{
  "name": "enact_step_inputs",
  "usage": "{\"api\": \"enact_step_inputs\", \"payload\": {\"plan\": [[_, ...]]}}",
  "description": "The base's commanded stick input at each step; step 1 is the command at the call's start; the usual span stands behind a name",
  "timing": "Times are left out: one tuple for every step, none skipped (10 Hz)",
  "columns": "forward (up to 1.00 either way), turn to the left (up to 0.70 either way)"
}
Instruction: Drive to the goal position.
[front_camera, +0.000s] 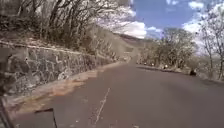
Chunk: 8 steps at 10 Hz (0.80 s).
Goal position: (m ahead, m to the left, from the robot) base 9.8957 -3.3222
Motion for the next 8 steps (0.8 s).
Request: {"api": "enact_step_inputs", "payload": {"plan": [[0.70,0.00],[0.70,0.00],[0.70,0.00],[0.70,0.00],[0.70,0.00],[0.70,0.00],[0.70,0.00],[0.70,0.00]]}}
